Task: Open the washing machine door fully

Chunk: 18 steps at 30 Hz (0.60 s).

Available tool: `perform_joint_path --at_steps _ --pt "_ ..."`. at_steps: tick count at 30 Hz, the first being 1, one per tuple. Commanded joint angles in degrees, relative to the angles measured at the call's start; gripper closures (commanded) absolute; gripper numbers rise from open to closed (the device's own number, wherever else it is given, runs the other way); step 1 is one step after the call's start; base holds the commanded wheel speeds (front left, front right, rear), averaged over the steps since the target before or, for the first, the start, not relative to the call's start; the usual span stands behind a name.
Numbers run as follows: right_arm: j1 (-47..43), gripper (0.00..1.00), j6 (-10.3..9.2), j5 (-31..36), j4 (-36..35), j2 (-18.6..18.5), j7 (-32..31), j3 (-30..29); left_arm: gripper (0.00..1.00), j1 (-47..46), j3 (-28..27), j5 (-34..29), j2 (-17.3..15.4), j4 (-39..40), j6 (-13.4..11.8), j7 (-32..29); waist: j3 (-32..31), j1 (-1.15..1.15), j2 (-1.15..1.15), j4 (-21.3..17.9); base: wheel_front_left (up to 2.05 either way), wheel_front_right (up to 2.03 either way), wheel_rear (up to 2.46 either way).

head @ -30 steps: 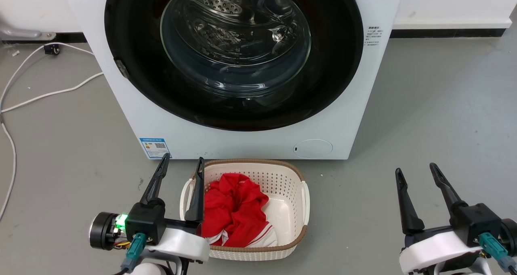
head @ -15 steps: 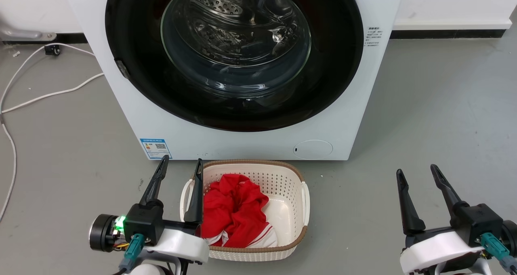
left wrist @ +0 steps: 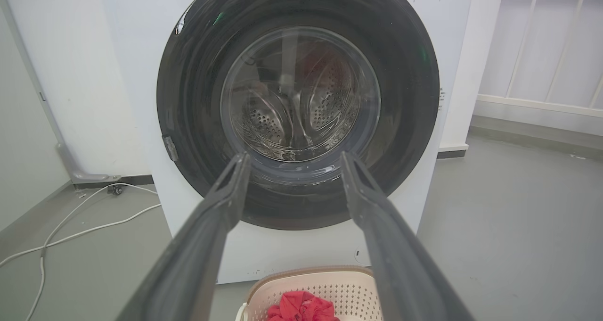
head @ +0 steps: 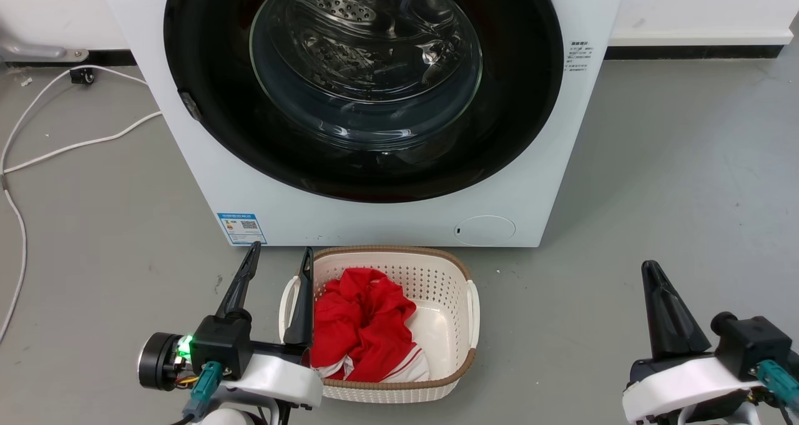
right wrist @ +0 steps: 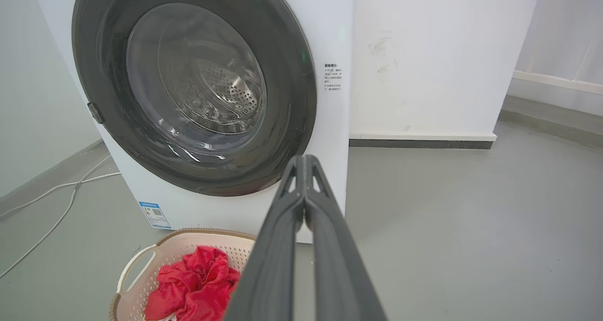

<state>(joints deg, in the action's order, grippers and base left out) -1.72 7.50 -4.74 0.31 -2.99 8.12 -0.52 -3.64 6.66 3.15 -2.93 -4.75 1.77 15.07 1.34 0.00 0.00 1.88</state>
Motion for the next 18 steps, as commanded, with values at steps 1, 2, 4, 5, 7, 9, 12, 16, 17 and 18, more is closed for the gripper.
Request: perform_joint_path --at_steps 1,2,4,5,7,9,12,16,17,18 --pt "-0.20 1.00 -0.02 -1.15 0.31 0.21 0.32 -0.18 0.00 0.54 -0.18 0.04 0.03 -0.05 0.04 0.15 0.01 0.00 0.00 0.01 0.00 0.00 0.00" --pt "-0.20 1.00 -0.02 -2.71 0.60 0.21 0.30 -0.38 0.00 0.56 -0.19 0.06 0.03 -0.04 0.06 0.15 0.01 0.00 0.00 0.03 0.00 0.00 0.00" --pt "0.17 1.00 -0.02 -5.63 0.74 0.20 0.77 -1.07 0.00 0.58 -0.21 0.11 0.03 -0.04 0.05 0.15 0.04 0.00 0.00 0.08 0.00 0.00 0.00" --pt "0.26 1.00 -0.02 -8.11 1.06 0.21 1.03 -1.47 0.00 0.55 -0.20 0.15 0.04 -0.06 0.07 0.15 0.06 0.00 0.00 0.10 0.00 0.00 0.00" --pt "0.66 1.00 -0.02 -12.64 1.47 0.21 1.69 -2.13 0.00 0.39 -0.20 0.26 0.04 -0.12 0.16 0.15 0.24 0.00 0.00 0.12 0.00 0.00 0.00" --pt "1.01 1.00 -0.02 -20.63 2.45 0.21 2.06 -2.27 0.00 0.23 -0.23 0.39 0.04 -0.16 0.21 0.15 0.32 0.00 0.00 0.15 0.00 0.00 0.00" --pt "2.12 1.00 -0.02 -35.58 3.48 0.21 2.72 -1.68 0.00 0.13 -0.29 0.51 0.04 -0.11 0.24 0.15 0.49 0.00 0.00 0.14 0.00 0.00 0.00" --pt "3.43 1.00 -0.02 -57.50 4.54 0.19 3.26 -1.28 0.00 -0.01 -0.32 0.86 0.05 0.06 0.26 0.15 0.85 0.00 0.00 0.01 0.00 0.00 0.00" --pt "4.16 1.00 -0.02 -62.79 4.56 0.19 3.34 -1.53 0.00 -0.09 -0.31 1.01 0.04 0.09 0.35 0.15 1.04 0.00 0.00 -0.05 0.00 0.00 0.00" --pt "4.98 1.00 -0.01 -67.92 4.46 0.18 3.39 -1.93 0.00 -0.25 -0.33 1.10 0.05 0.14 0.38 0.15 1.30 0.00 0.00 -0.11 0.00 0.00 0.00"
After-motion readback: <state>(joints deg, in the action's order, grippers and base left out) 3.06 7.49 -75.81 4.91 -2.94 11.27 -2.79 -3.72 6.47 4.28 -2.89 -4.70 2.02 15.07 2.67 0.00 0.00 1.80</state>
